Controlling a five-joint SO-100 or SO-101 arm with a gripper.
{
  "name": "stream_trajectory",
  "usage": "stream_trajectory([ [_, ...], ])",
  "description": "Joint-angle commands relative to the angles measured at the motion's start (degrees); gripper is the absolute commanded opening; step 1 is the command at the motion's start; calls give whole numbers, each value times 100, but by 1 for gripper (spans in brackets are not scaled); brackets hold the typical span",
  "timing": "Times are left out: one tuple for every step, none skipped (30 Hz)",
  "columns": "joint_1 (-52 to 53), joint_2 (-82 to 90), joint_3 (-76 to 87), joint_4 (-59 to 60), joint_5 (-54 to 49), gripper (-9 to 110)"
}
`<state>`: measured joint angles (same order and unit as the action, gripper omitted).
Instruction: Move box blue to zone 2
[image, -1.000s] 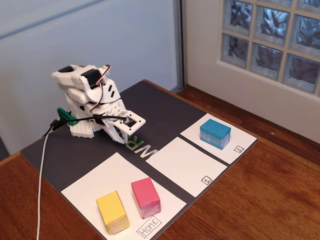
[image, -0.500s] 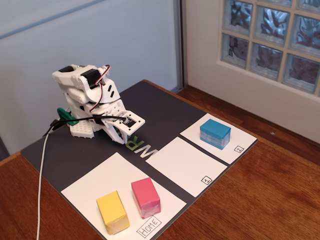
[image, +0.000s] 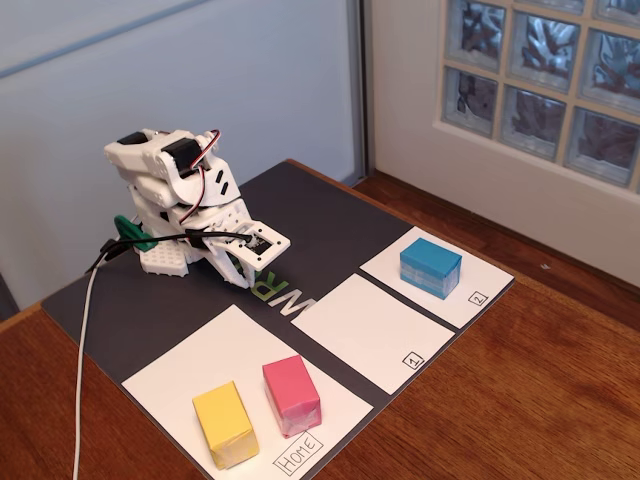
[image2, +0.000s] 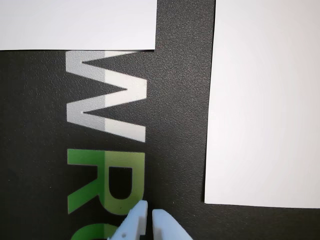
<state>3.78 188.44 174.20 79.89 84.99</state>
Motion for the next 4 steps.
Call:
stream_trajectory([
  [44,290,0,343,-44,1],
  [44,290,0,343,-44,1],
  [44,290,0,343,-44,1],
  [44,290,0,343,-44,1],
])
